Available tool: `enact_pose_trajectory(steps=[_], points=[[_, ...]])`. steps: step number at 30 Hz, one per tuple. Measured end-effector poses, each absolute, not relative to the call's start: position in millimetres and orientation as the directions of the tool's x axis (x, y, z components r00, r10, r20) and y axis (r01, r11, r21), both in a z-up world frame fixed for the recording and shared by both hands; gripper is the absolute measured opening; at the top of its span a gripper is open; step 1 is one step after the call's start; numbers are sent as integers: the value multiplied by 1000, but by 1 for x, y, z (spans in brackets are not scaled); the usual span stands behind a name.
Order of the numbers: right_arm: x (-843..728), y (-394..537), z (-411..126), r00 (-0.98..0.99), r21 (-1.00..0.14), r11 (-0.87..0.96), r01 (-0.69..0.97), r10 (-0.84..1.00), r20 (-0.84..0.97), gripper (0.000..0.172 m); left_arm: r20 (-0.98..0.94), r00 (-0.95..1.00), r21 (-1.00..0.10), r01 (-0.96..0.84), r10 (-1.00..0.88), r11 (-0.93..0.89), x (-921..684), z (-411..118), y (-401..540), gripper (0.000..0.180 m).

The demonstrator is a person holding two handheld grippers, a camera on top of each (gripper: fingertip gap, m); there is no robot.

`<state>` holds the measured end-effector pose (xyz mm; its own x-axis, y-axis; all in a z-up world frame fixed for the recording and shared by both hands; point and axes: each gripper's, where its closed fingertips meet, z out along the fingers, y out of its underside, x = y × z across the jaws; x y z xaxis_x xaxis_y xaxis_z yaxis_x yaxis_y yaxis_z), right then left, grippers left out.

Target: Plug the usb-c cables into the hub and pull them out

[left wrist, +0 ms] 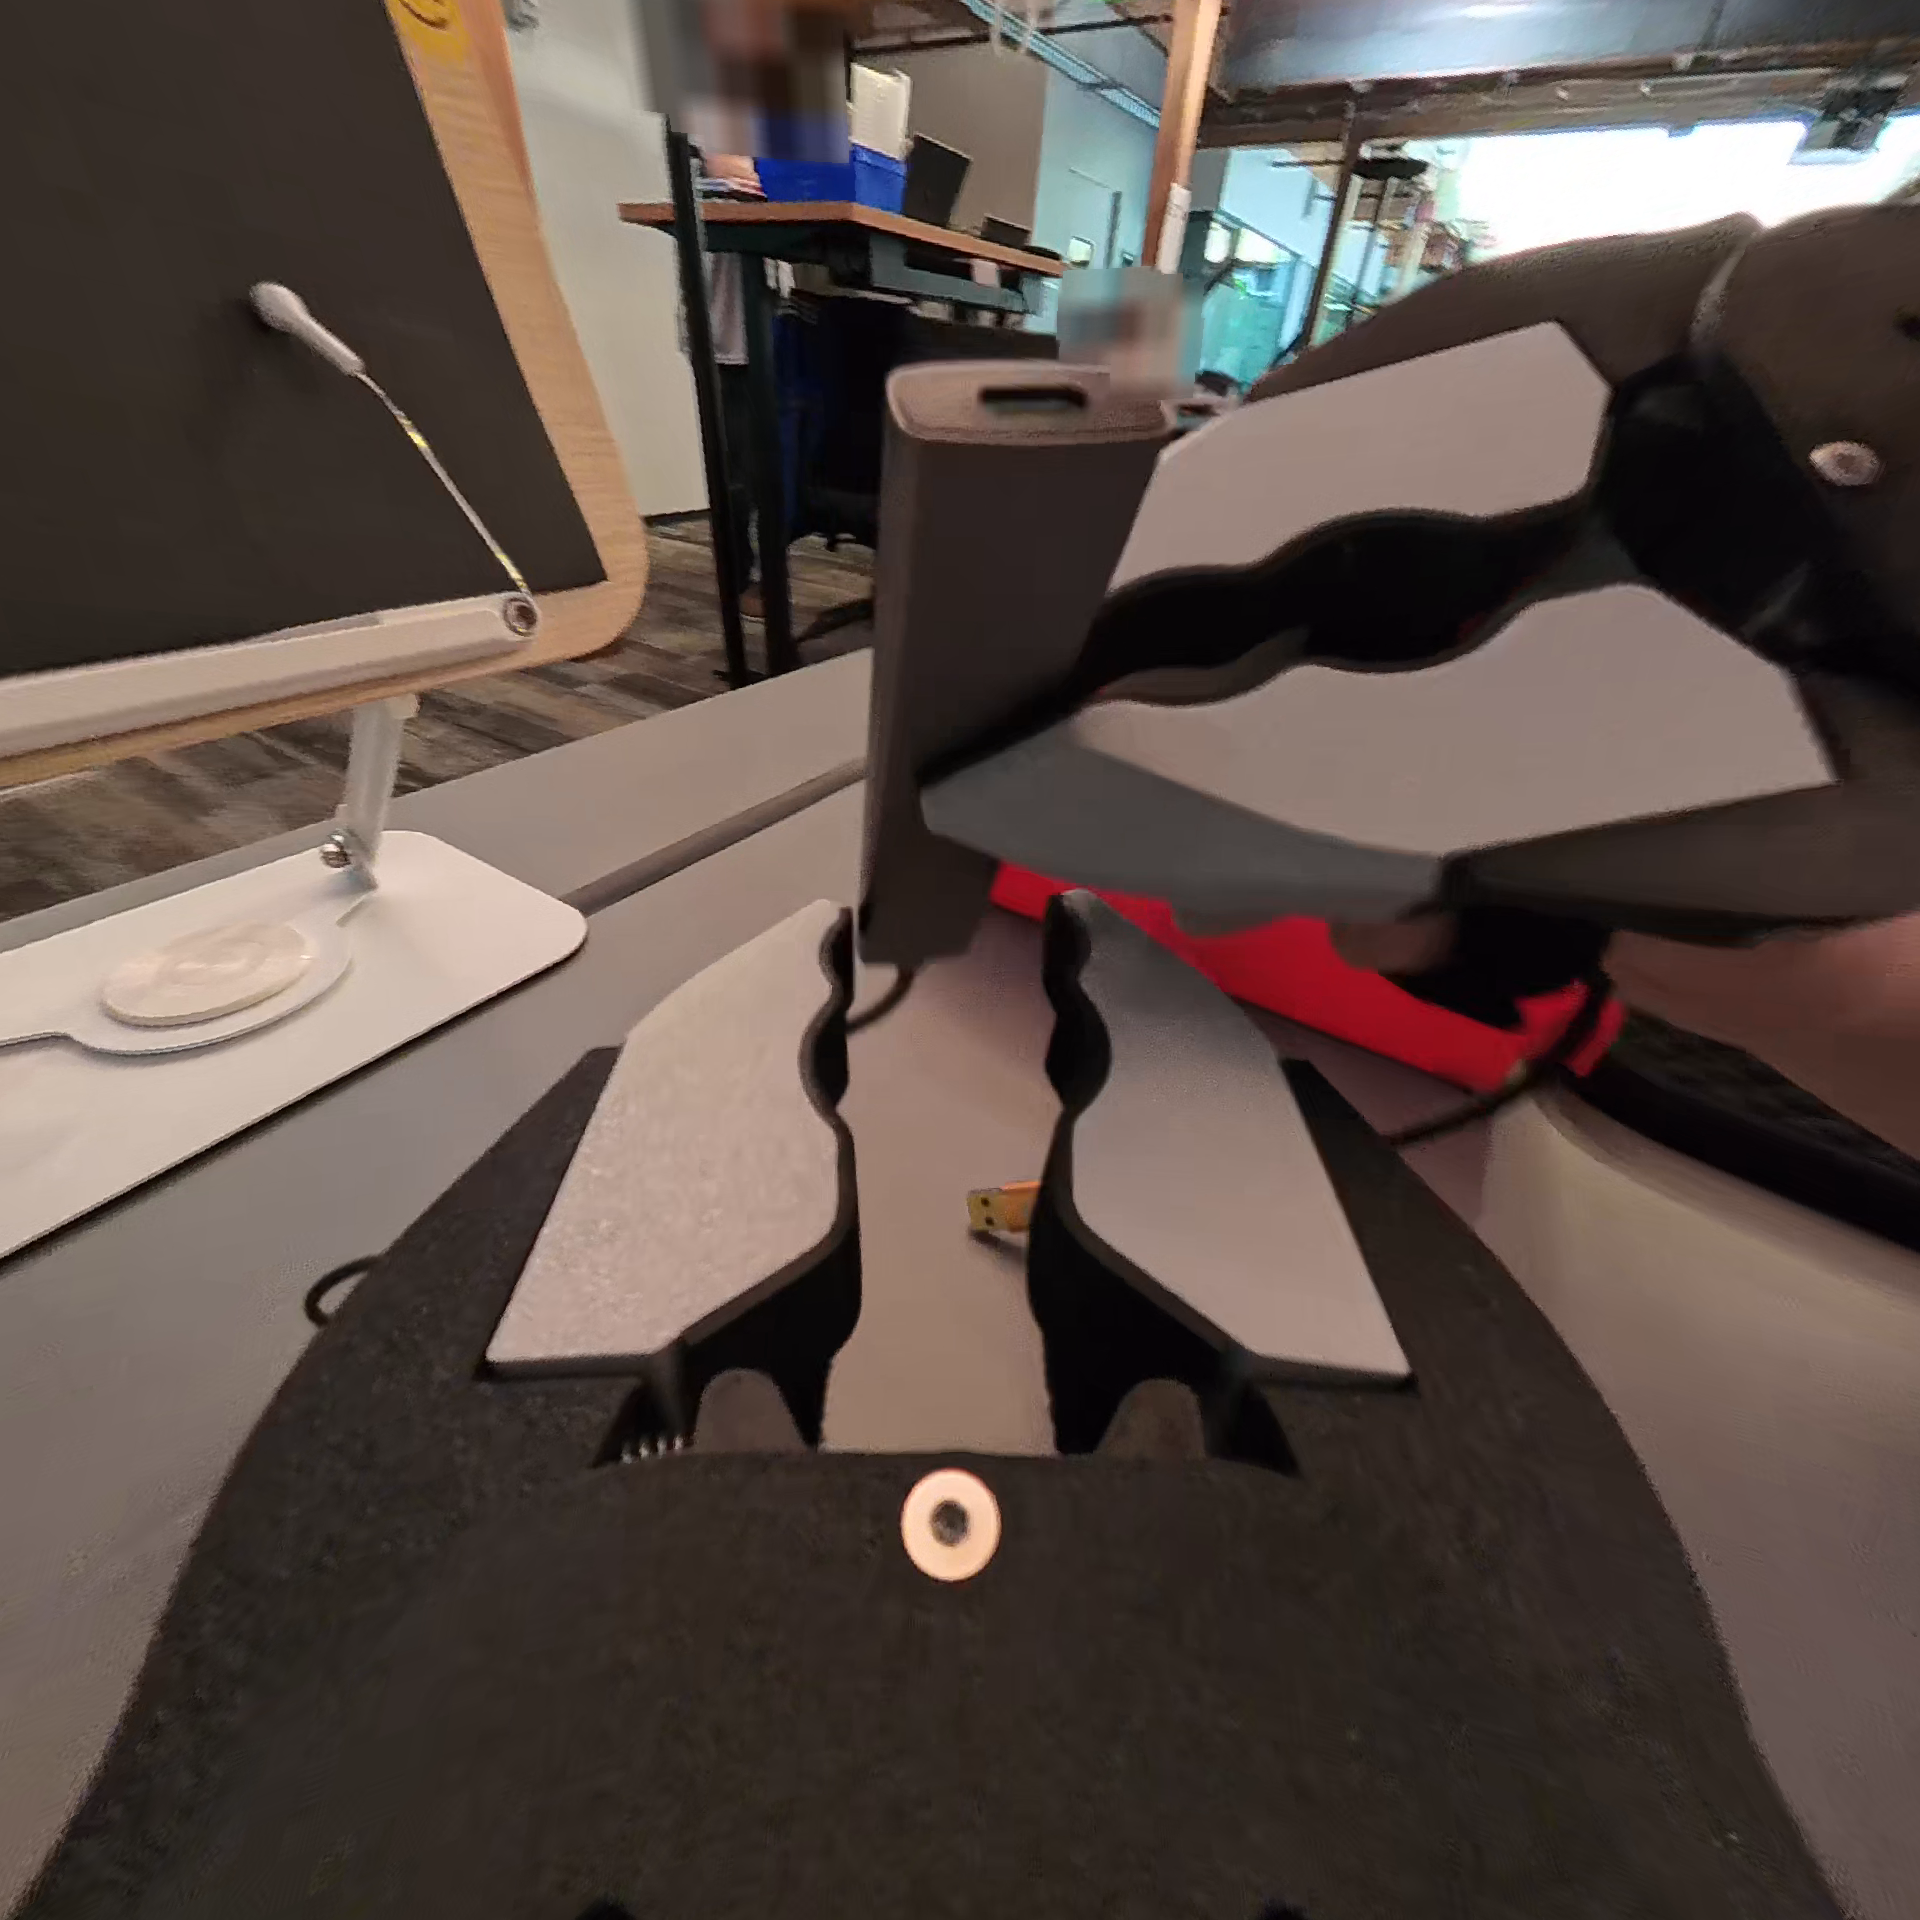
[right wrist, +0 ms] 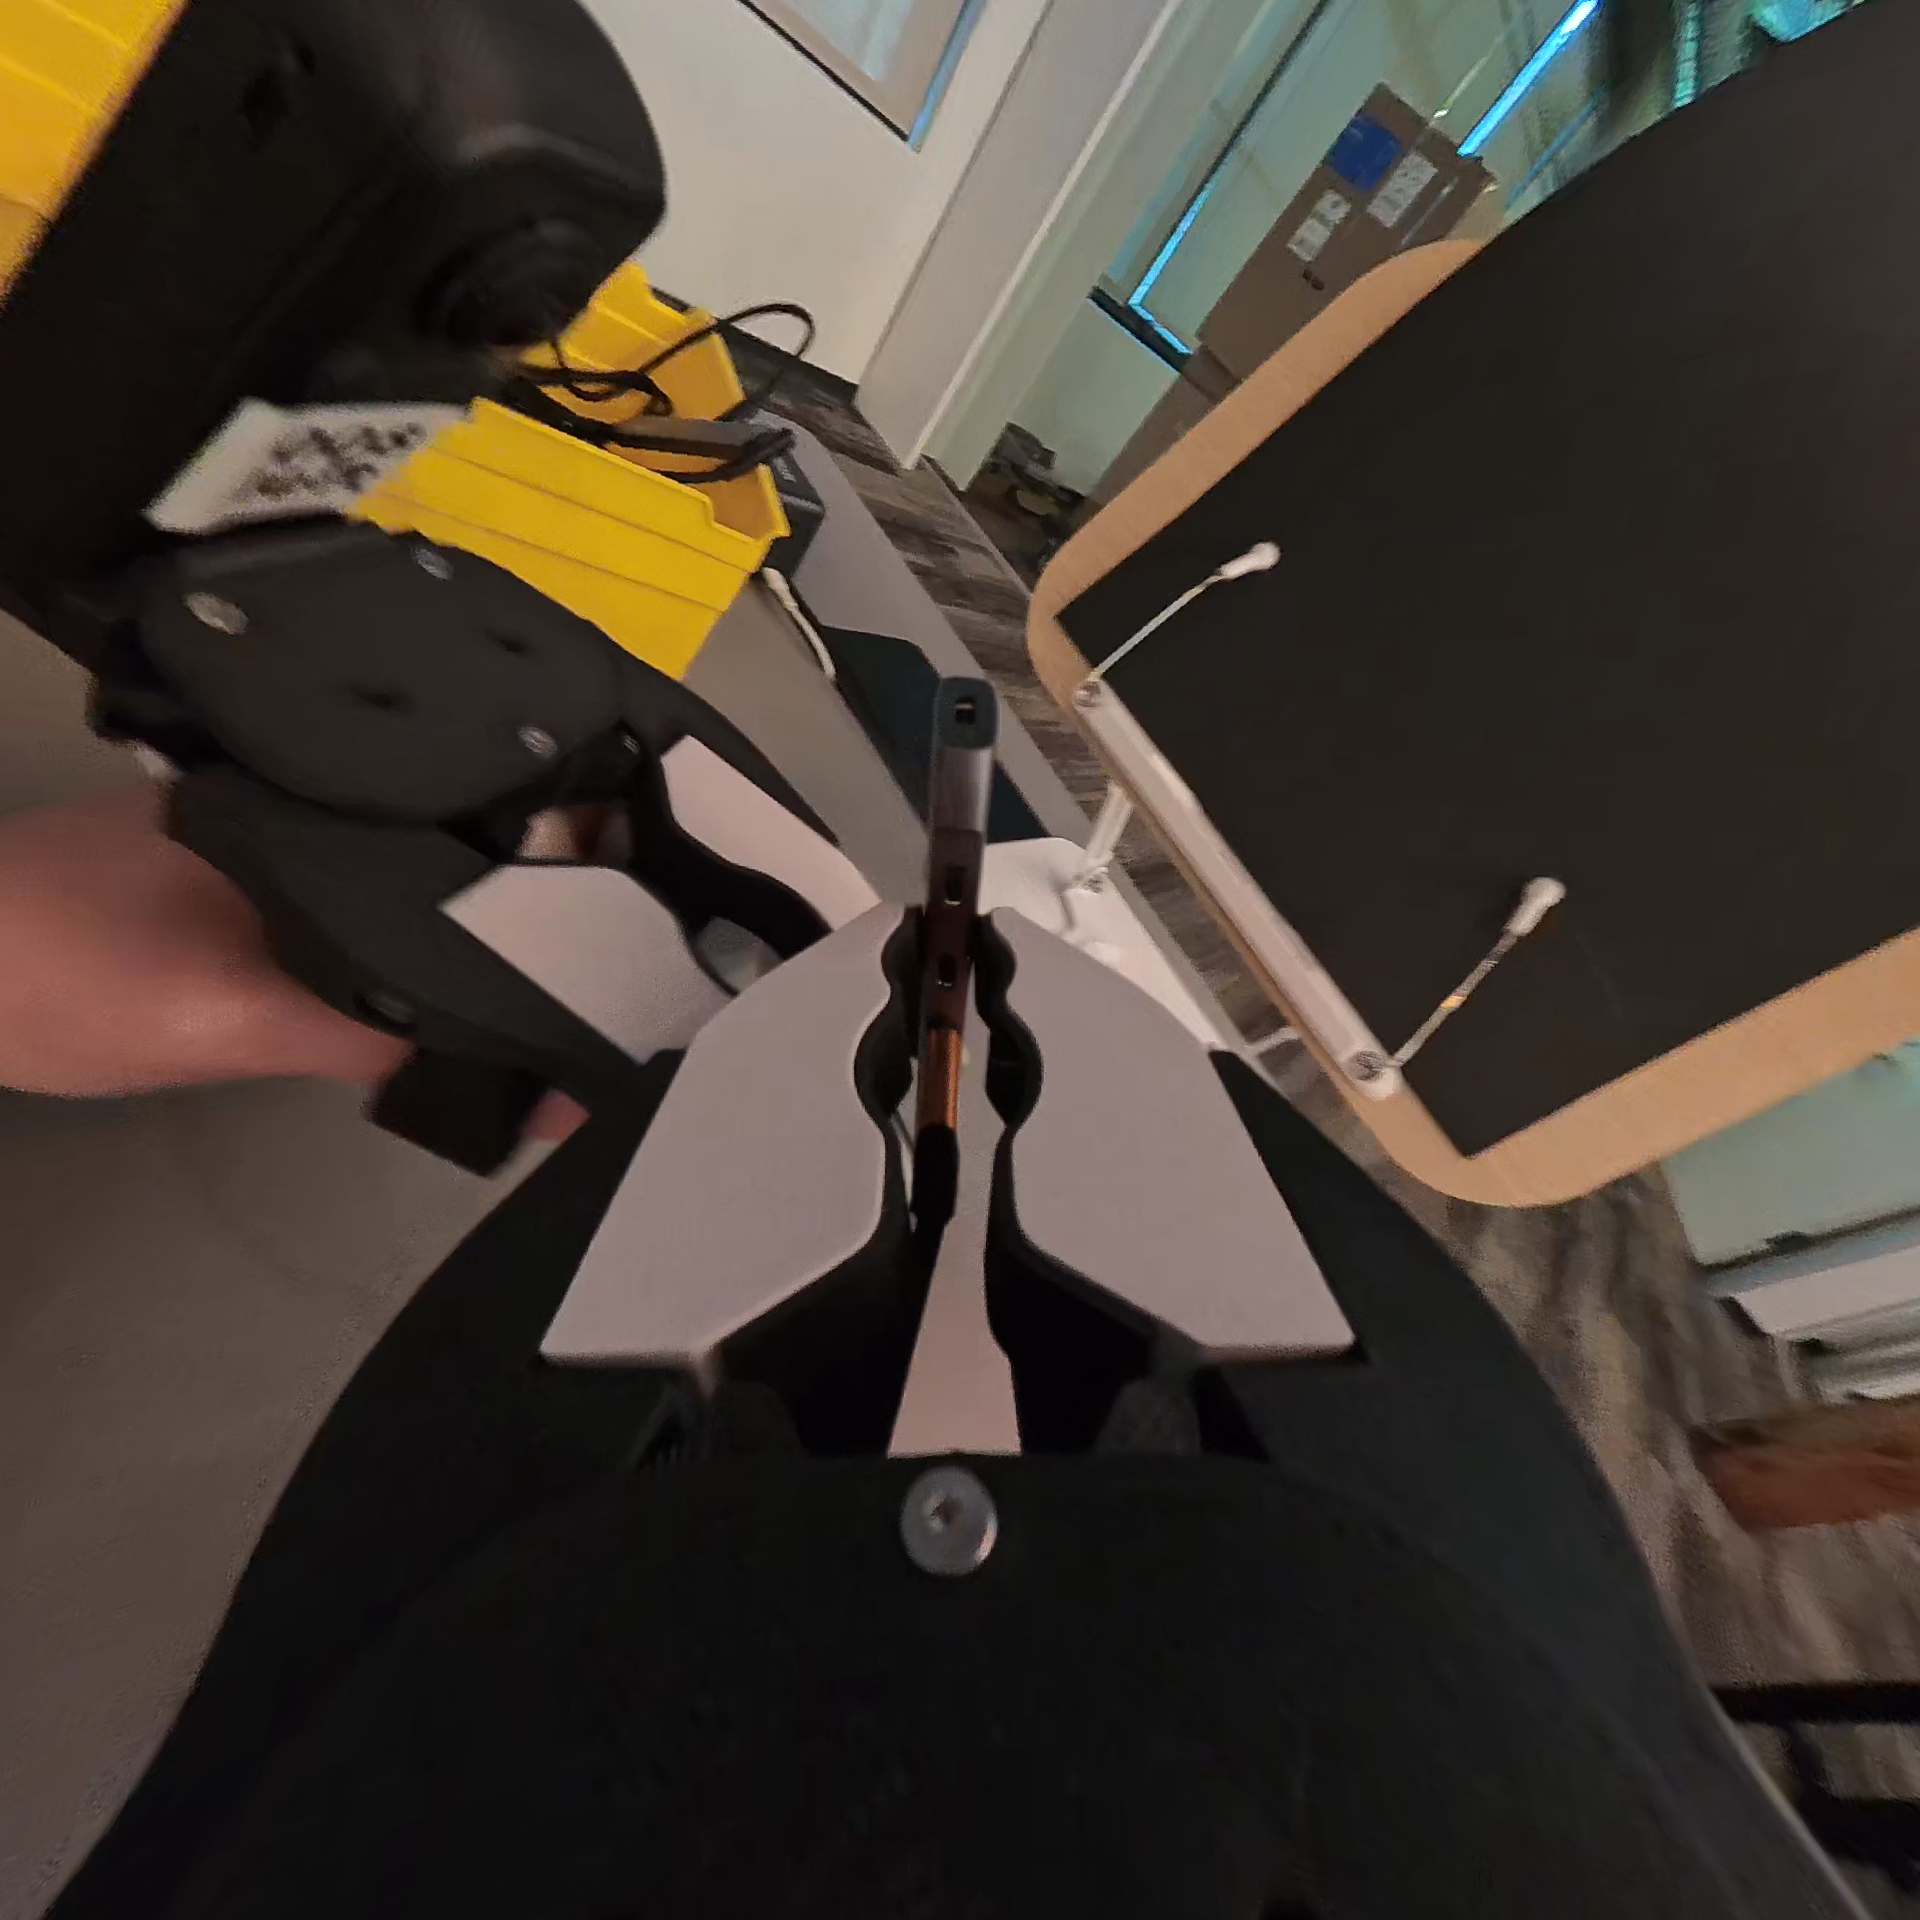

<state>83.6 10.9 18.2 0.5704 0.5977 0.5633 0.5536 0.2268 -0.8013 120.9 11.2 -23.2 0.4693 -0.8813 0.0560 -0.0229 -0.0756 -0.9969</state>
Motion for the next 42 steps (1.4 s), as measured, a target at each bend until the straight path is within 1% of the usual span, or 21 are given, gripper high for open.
enact_pose_trajectory(steps=[2, 4, 6, 8, 11, 14, 17, 22, 26, 29, 31, 32, 34, 35, 38, 39, 41, 42], points=[[93, 14, 20, 569, -771, 243, 588, 554, 608, 10, 47, 428, -996, -52, -902, -76, 119, -23, 5, 45], [102, 18, 21, 569, -750, 246, 614, 520, 637, 10, 31, 419, -994, -78, -908, -70, 116, -21, 2, 51], [110, 19, 20, 558, -718, 270, 642, 478, 678, 10, 24, 415, -996, -68, -909, -58, 114, -14, -2, 55], [115, 18, 18, 535, -678, 307, 667, 436, 724, 10, 11, 427, -996, -70, -904, -45, 113, -7, -4, 55], [119, 12, 14, 514, -634, 374, 677, 376, 771, 10, -36, 445, -991, -128, -895, -23, 116, -8, -8, 55], [127, 8, 15, 547, -654, 400, 642, 359, 756, 10, 8, 393, -997, -73, -919, -40, 119, -3, -15, 53], [135, 8, 9, 551, -651, 403, 643, 346, 759, 9, 38, 399, -998, -34, -916, -57, 112, 0, -13, 51], [131, 9, -5, 459, -527, 411, 744, 260, 850, 9, 3, 419, -998, -49, -908, -26, 116, 2, -14, 51], [119, 7, -10, 412, -463, 431, 774, 213, 886, 10, 16, 438, -992, -109, -899, -71, 125, -12, -11, 51], [113, 6, -14, 370, -417, 437, 797, 192, 909, 10, 22, 457, -989, -123, -889, -87, 124, -16, -7, 49], [112, 6, -15, 351, -392, 441, 807, 175, 920, 10, 14, 470, -986, -140, -883, -91, 122, -18, -5, 44], [112, 6, -15, 347, -385, 441, 811, 169, 923, 10, 9, 469, -984, -151, -883, -90, 122, -20, -5, 40], [113, 7, -17, 334, -369, 432, 823, 156, 929, 10, -10, 460, -980, -183, -888, -83, 123, -23, -6, 24], [113, 7, -18, 330, -362, 435, 824, 150, 932, 10, -23, 464, -978, -195, -886, -77, 122, -24, -6, 24], [111, 7, -22, 357, -411, 447, 794, 205, 911, 11, -67, 473, -971, -234, -878, -52, 121, -27, -6, 23], [110, 6, -23, 381, -454, 452, 768, 247, 891, 13, -61, 477, -971, -232, -877, -58, 120, -27, -5, 23], [107, -2, -22, 421, -543, 471, 695, 346, 839, 23, -49, 483, -974, -218, -874, -66, 115, -26, -3, 23], [105, -8, -20, 432, -592, 479, 648, 408, 804, 23, -42, 494, -974, -214, -869, -75, 111, -27, 0, 23]])
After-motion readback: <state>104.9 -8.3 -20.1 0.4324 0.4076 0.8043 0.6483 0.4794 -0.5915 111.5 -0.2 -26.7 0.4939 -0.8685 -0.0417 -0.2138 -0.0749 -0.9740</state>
